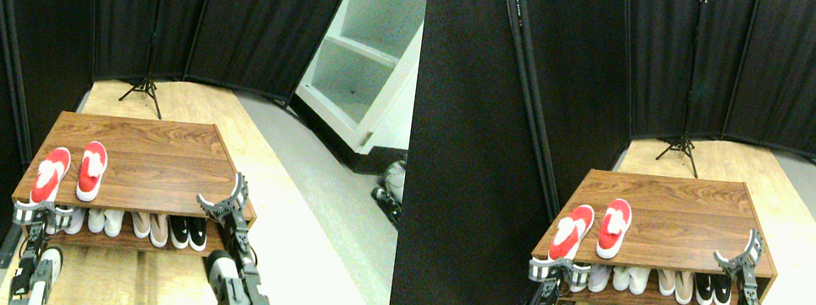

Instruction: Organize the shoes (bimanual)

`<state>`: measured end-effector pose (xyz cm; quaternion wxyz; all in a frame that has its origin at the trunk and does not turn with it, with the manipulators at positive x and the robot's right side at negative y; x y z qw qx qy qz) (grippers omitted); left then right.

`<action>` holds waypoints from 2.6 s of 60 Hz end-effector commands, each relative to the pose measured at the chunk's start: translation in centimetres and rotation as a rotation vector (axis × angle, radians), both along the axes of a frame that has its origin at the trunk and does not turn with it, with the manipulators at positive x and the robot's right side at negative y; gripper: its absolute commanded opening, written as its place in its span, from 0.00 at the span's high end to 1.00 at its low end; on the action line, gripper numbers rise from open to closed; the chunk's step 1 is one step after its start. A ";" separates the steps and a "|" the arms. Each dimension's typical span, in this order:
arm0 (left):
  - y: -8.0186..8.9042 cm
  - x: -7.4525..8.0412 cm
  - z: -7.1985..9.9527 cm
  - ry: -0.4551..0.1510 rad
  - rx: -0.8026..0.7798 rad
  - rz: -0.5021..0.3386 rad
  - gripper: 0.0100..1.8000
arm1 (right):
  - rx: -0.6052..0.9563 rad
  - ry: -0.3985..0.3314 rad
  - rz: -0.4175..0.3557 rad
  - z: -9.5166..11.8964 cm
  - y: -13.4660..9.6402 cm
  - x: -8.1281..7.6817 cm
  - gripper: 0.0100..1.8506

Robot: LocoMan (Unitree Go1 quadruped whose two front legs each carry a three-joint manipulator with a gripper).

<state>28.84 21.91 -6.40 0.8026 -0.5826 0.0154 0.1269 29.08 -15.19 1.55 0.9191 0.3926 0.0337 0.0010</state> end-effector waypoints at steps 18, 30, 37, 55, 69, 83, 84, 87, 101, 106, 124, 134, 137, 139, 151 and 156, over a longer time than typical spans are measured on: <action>-0.5 2.2 0.3 -0.013 -0.038 -0.042 0.00 | -0.006 -0.050 0.021 0.4 0.0 0.4 0.54; -0.6 1.6 0.3 -0.012 -0.023 -0.034 0.00 | -0.018 -0.047 0.011 0.3 -0.2 0.4 0.54; -0.9 0.2 0.8 -0.037 -0.015 -0.047 0.04 | 0.002 -0.048 0.013 0.2 -0.1 0.5 0.54; -0.5 -3.2 3.1 -0.095 0.005 -0.029 0.15 | -0.005 -0.027 0.005 0.1 0.2 0.7 0.54; 2.2 -3.2 3.6 -0.184 0.110 0.060 0.38 | 0.005 -0.038 0.017 0.1 0.4 0.7 0.55; 4.6 -2.8 4.8 -0.308 0.215 0.151 0.89 | 0.007 -0.038 0.008 0.4 0.4 0.4 0.55; 4.8 -2.8 4.9 -0.326 0.225 0.162 0.95 | 0.006 -0.041 0.009 0.4 0.4 0.4 0.55; 5.2 -2.7 5.1 -0.339 0.227 0.180 1.00 | 0.015 -0.041 0.011 0.3 0.3 0.4 0.55; 6.7 -2.3 6.0 -0.374 0.336 0.205 1.00 | 0.013 -0.045 0.011 0.4 0.2 0.4 0.54; 6.8 -2.2 6.3 -0.378 0.305 0.205 1.00 | 0.007 -0.053 0.017 0.4 0.2 0.5 0.55; 7.7 0.0 5.9 -0.294 0.346 0.180 1.00 | 0.014 -0.061 0.020 0.4 0.5 0.7 0.55; 8.2 1.5 5.0 -0.244 0.369 0.187 1.00 | 0.007 -0.061 0.014 0.4 0.3 0.6 0.55; 8.2 1.8 5.0 -0.234 0.370 0.193 1.00 | 0.006 -0.057 0.010 0.4 0.3 0.6 0.55; 8.2 2.0 4.9 -0.223 0.382 0.189 1.00 | 0.000 -0.060 0.011 0.3 0.2 0.5 0.54; 8.4 3.2 4.1 -0.166 0.412 0.154 1.00 | 0.013 -0.071 0.017 0.4 0.3 0.5 0.55; 8.6 3.9 3.9 -0.148 0.395 0.139 1.00 | 0.014 -0.077 0.017 0.4 0.3 0.5 0.55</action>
